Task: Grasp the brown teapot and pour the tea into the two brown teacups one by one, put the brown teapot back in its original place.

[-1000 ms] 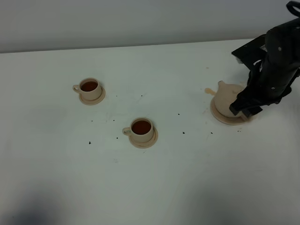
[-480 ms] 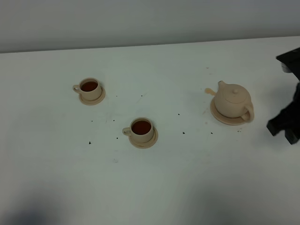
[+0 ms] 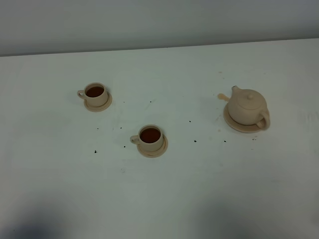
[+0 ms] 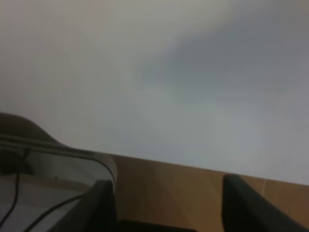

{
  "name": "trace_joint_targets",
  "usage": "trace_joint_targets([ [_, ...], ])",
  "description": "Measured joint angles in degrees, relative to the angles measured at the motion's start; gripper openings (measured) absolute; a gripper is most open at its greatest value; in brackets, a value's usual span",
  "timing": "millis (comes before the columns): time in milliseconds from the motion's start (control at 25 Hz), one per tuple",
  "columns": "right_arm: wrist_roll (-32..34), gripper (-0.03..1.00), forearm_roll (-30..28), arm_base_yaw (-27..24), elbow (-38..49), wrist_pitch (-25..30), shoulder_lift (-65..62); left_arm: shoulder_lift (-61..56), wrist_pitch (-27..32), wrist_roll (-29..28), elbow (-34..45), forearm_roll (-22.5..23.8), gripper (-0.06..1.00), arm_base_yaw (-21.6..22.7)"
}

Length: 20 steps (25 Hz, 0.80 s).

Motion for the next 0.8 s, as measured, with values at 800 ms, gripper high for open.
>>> trace_joint_targets([
  [800, -5.31, 0.5, 3.8, 0.06, 9.86, -8.34, -15.94, 0.0, 0.0, 0.0, 0.0, 0.0, 0.38, 0.0],
])
